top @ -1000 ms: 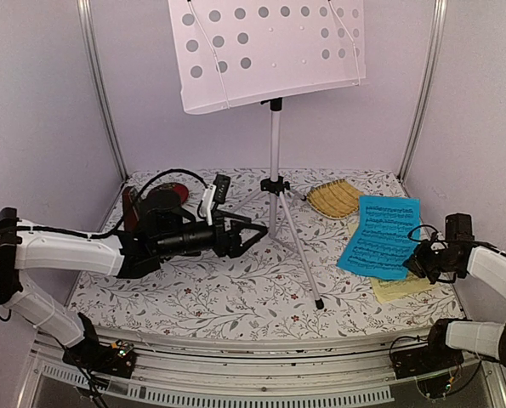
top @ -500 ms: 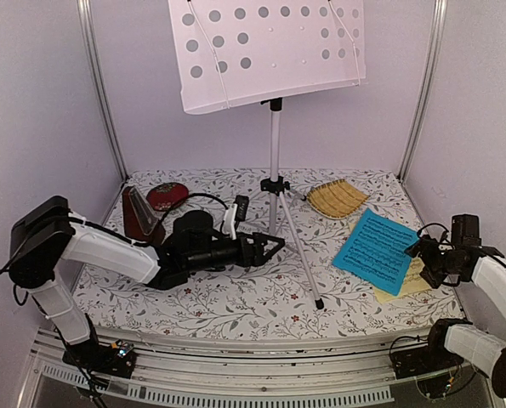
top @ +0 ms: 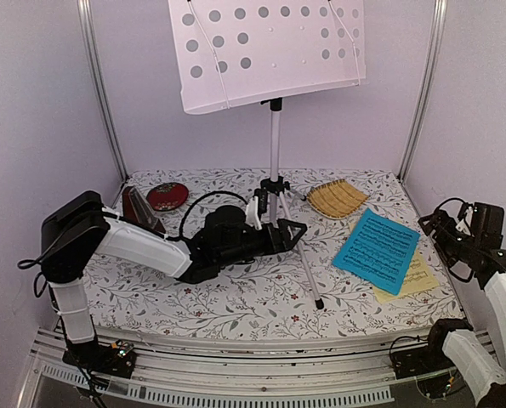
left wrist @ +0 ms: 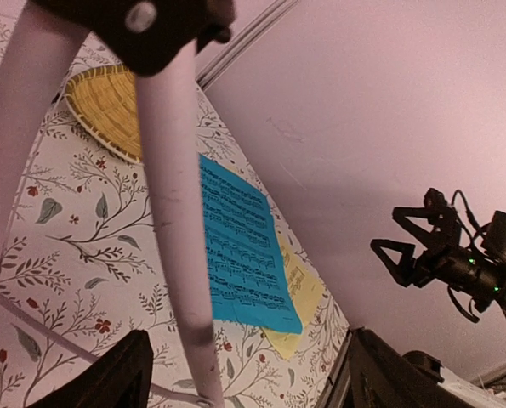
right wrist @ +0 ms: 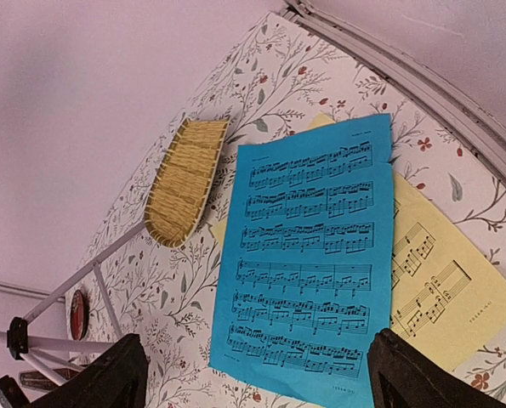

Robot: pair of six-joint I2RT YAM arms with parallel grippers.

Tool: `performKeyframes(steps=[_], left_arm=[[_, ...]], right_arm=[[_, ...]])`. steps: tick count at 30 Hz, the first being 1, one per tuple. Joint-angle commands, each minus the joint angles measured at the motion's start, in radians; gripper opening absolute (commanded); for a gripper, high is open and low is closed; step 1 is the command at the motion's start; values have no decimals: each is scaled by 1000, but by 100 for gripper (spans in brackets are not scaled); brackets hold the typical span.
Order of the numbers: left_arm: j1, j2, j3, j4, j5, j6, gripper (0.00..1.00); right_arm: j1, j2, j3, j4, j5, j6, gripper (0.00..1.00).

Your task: Pack up the instrument practice props

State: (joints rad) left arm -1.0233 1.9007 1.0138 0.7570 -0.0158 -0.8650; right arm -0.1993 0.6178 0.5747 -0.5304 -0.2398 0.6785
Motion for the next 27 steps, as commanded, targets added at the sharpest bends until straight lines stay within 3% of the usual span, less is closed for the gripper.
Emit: performKeyframes(steps=[1,5,12,20,27], left_arm=[[-13,39,51,-76,-54,-26,82],[-14,102,88,-64,-43,-27,75],[-14,165,140,-35,-46,-11,47],[-13,116,111,-67,-38,83,2],[28,-83,-40,-147,188,356,0]], right_arm=[[-4,13,18,66,-118,-47,90],[-3,28,27,98,-147,-86,83],[75,97,21,155,-214,-128,80],[218,150,20,256,-183,-104,80],[328,198,16,406,-166,-50,80]])
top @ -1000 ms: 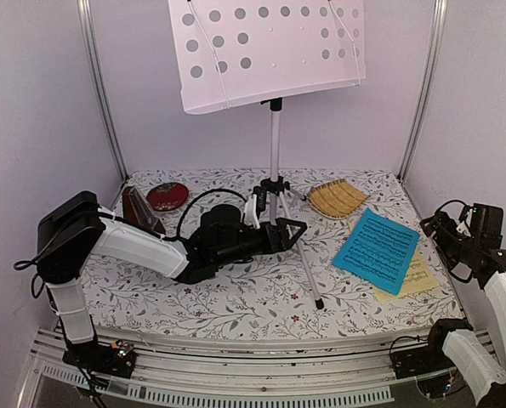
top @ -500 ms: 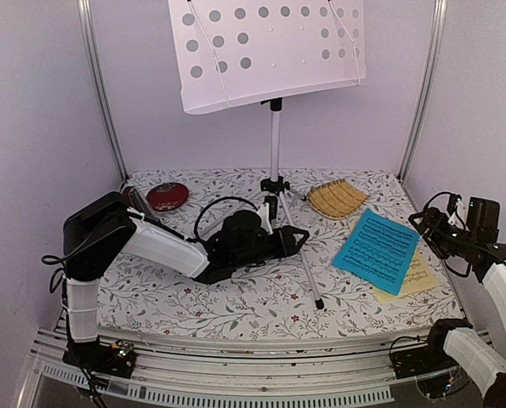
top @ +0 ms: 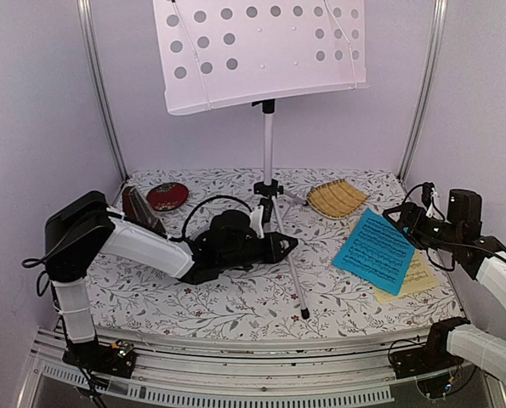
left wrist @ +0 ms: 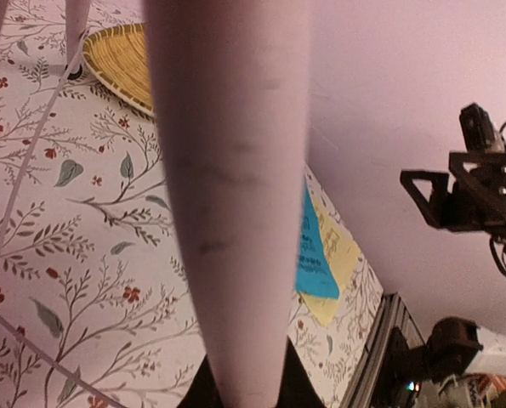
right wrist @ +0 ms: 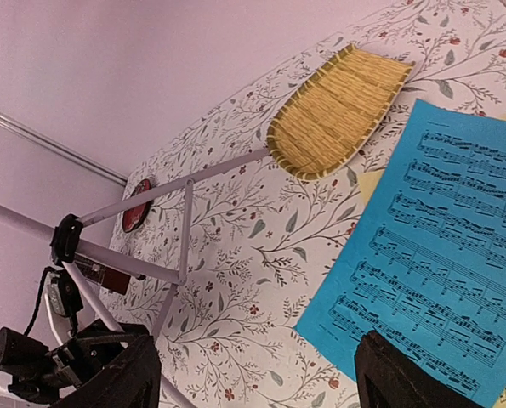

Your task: Pack up the instrument practice props

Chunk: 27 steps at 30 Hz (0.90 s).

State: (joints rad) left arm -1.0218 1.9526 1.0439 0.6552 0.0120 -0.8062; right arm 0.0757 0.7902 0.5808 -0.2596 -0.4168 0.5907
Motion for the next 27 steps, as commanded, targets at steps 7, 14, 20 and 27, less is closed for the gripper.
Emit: performKeyframes(steps=[7,14,20,27], left_arm=[[121,-241,-169,-152,502,553,0],[184,-246,-137,-283,537,660,0],[189,-273,-156,-287,463,660,42],[154,-327,-197,-272,234,601,64]], right_arm=[[286,195,71,373,23,106,80],[498,437,217,532,35,126,79],[557,607,312,631,-11,170,77],[598,731,395,635,-44,171,69]])
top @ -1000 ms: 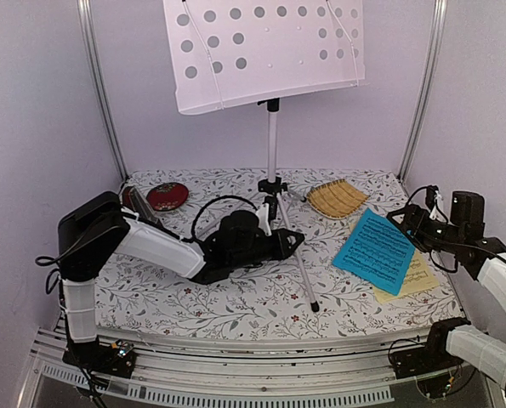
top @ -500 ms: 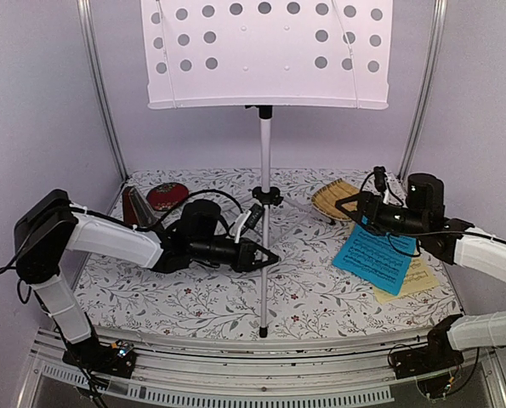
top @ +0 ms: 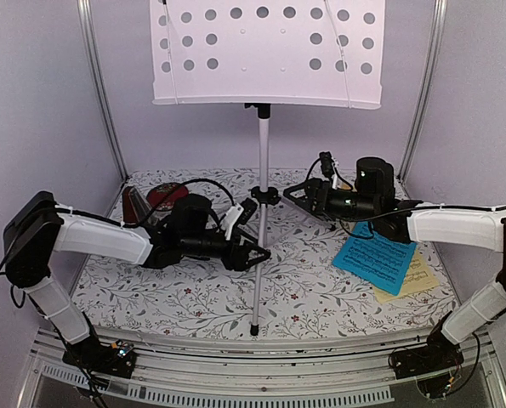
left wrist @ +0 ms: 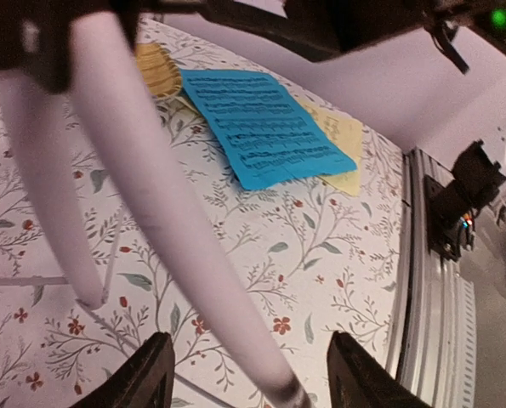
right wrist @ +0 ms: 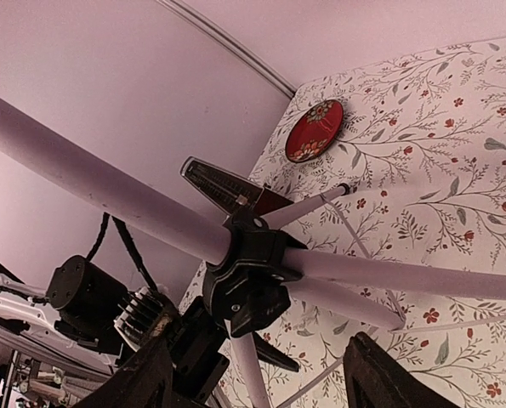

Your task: Pack up the instrument practice props

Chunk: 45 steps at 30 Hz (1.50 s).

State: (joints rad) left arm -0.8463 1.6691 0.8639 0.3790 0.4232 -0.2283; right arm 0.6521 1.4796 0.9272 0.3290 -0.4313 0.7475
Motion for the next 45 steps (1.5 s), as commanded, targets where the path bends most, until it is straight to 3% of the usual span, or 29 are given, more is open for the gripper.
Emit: performKeyframes(steps=[1,5,10,18,24,33,40,45], left_arm=[[-35,-47,-12,-14,-231,22,66],[-84,-47,5,-57,-357,1,65],[-99,-45,8,-75,-447,-23,54],[-108,-49,9,-81,-471,-28,35],[-111,-52,7,-86,-473,-28,29],[-124,-61,7,-101,-527,-24,24],[-130,-65,6,-109,-531,-24,20],[-131,-73,-4,-108,-540,-39,22]], right_arm=[[26,52,56,49,-30,16,68],[34,88,79,55,-32,21,60],[35,124,108,63,-34,21,51],[37,160,130,70,-40,24,32],[37,168,123,72,-47,36,31],[37,155,98,119,-44,1,3],[40,145,76,122,-27,-145,3],[39,111,37,145,-14,-133,25]])
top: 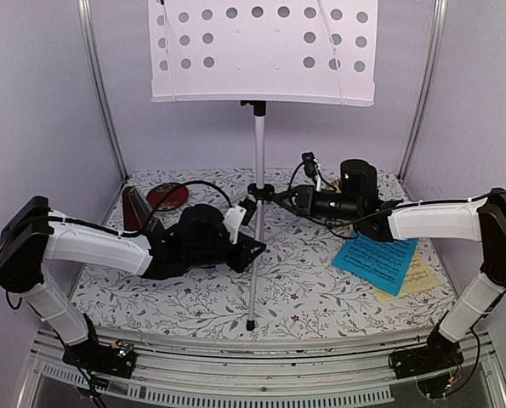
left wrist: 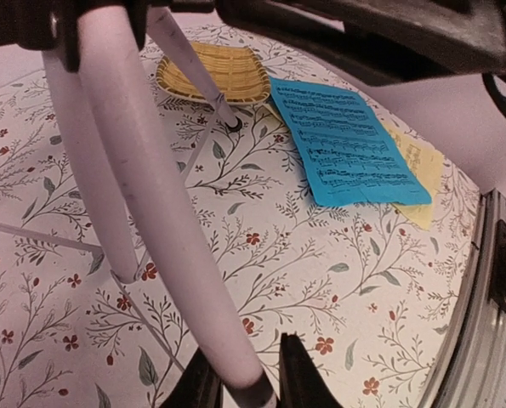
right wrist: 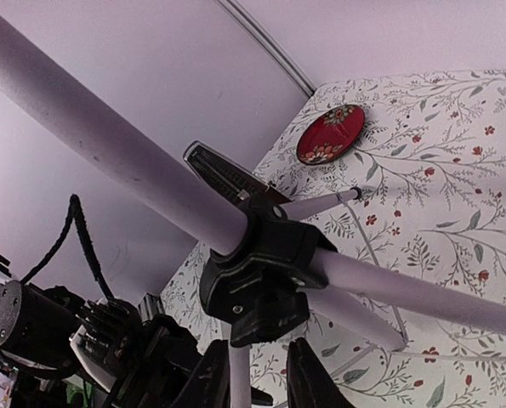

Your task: Pack up the instrument practice props

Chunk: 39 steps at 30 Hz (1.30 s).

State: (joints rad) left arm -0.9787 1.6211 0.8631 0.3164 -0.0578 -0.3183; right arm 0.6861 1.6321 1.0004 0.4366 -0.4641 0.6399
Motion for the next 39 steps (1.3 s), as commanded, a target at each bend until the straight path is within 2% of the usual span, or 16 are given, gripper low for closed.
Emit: performKeyframes(steps=[1,5,8,14,19,22,33,35,37,39], left_arm=[[0,-27,-8,-41,-58,44,24],[0,-33,-14,-20,-53,23,37],[0,-40,-23,-6,-65,11,43],[-1,-53,-36,9,-77,-3,44],[-1,-56,-43,10,-81,-7,44],[-1,-62,-46,9,-83,-4,44],[0,-67,-51,10,-84,-4,44],[-1,-69,-54,10,-86,-3,44],[0,-70,-56,9,-87,-4,44],[-1,-72,-58,6,-88,-3,44]], right_arm=[[6,-40,-38,37,22,-1,28],[5,-11,-34,78,-11,93,33],[5,8,-36,144,-40,163,41],[5,42,-3,156,-46,227,51],[5,73,9,154,-46,262,51],[5,81,16,159,-49,267,45],[4,111,52,137,-34,226,31],[4,112,53,138,-29,220,25],[4,112,53,139,-30,215,12],[4,108,50,137,-27,206,7]])
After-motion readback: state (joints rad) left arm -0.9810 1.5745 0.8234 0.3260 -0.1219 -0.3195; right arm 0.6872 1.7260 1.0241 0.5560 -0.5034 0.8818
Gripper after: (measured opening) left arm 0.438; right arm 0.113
